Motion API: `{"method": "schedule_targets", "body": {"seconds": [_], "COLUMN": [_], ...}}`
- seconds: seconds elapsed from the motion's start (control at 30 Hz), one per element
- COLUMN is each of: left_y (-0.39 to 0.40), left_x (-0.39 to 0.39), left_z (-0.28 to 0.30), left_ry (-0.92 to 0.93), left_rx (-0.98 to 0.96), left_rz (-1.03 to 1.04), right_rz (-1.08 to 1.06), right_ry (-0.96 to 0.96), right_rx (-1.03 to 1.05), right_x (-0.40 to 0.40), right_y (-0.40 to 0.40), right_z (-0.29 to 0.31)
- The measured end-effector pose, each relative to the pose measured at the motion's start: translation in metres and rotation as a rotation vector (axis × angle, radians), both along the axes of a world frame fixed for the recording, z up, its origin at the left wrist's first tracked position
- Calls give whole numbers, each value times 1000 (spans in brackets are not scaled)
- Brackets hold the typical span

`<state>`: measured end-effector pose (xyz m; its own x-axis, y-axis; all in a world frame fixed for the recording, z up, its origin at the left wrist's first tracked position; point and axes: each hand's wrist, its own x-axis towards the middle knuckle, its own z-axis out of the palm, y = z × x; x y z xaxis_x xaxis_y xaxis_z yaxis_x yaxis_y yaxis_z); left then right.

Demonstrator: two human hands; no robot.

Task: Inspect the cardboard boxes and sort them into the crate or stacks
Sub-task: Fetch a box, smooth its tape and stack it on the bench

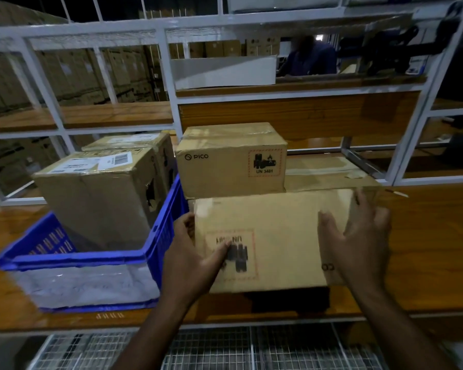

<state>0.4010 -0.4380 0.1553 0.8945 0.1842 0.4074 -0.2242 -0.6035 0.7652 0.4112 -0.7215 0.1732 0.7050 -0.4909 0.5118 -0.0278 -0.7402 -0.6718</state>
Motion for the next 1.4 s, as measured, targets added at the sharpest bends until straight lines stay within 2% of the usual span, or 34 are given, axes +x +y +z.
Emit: {"method": "schedule_targets", "body": {"seconds": [0.1,0.3,0.47,0.53,0.6,0.7,0.8,0.93,1.07,1.23,1.4], "left_y": [0,6,8,4,-6,-29,-41,-40,-44,-51,-49], "left_x": [-11,-14,-6,4,11,19,21,21,29,37,48], "left_z": [-21,-39,-45,-44,-36,-28,-37,-40,-31,-25,-24], "left_ry": [11,75,183,101,37,91,99,123,136,104,101], "left_rx": [-23,109,309,446,568,663,781,793,786,785,753], "left_rz": [-4,44,42,34,-48,-261,-301,-279,-262,-345,-339], "right_rz": [12,45,97,76,120,310,359,332,299,496,464], "right_ry": [21,187,291,221,162,179,156,130,191,210,266], "right_rx": [95,62,-74,-246,-381,-402,-414,-398,-398,-441,-414], "right_x": [-10,-22,-19,-16,-11,-4,-1,1,12,17,20], "right_y": [3,8,10,12,19,43,60,56,61,72,70], "right_z": [-16,-55,-71,-68,-60,-53,-63,-64,-49,-47,-43]}}
